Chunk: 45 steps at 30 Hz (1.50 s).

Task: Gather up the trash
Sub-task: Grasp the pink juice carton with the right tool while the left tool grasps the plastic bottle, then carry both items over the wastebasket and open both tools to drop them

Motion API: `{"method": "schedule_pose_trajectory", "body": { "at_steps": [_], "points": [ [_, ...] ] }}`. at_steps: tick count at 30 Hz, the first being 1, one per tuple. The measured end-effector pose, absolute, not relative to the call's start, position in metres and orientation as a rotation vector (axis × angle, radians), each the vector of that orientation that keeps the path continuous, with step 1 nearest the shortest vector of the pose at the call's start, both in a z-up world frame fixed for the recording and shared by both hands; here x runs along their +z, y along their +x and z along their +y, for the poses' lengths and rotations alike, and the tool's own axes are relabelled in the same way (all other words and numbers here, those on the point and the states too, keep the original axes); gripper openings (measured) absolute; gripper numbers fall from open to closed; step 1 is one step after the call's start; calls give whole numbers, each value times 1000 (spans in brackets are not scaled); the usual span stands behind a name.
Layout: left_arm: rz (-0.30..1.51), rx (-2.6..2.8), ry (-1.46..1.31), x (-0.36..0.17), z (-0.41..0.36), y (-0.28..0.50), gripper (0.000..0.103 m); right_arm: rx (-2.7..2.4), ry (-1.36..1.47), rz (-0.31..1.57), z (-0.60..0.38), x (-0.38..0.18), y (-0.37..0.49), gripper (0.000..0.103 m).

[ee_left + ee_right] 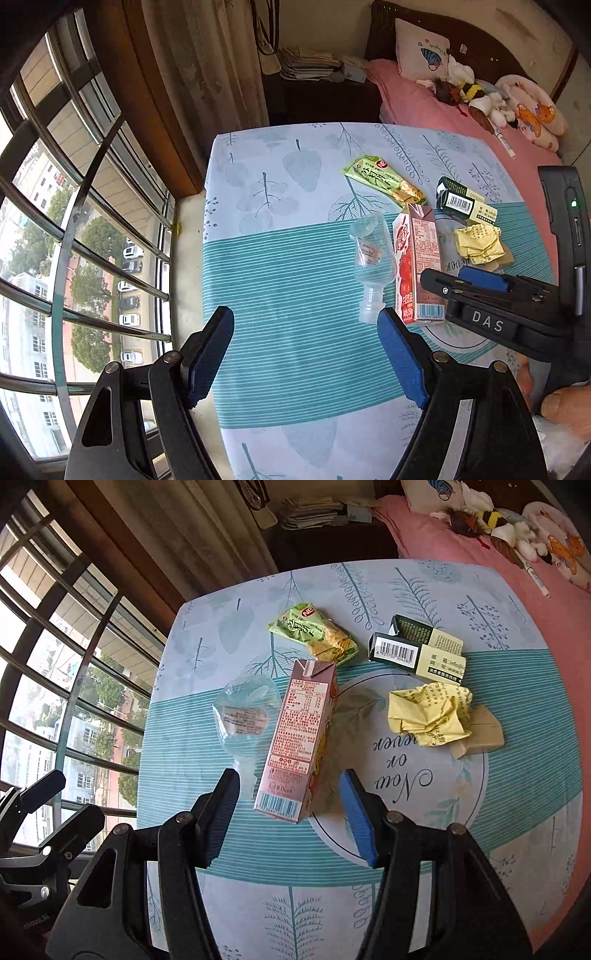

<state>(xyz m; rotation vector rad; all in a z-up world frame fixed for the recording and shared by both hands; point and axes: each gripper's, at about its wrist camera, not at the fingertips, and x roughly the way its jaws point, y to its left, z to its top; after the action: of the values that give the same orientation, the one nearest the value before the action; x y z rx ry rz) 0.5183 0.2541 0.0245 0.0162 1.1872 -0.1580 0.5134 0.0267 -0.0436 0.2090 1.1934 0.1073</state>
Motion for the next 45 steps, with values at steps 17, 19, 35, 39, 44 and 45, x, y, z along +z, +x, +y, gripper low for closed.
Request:
{"method": "schedule_pose_trajectory", "body": {
  "at_steps": [17, 19, 35, 39, 44, 45],
  "points": [
    [1338, -337, -174, -67, 201, 607, 77, 35, 349, 1259, 3, -129, 544, 35],
    [1340, -339, -169, -72, 195, 611, 67, 30, 359, 1261, 2, -129, 539, 35],
    [1294, -374, -115, -68, 171, 604, 38, 8, 404, 1257, -5, -125, 524, 34],
    [1266, -399, -77, -55, 165, 589, 32, 15, 408, 1243, -7, -120, 514, 34],
    [1241, -421, -46, -31, 158, 553, 19, 55, 393, 1206, -6, -100, 494, 33],
    [1236, -426, -43, -26, 157, 544, 19, 62, 392, 1200, -6, -96, 489, 33]
  ]
}}
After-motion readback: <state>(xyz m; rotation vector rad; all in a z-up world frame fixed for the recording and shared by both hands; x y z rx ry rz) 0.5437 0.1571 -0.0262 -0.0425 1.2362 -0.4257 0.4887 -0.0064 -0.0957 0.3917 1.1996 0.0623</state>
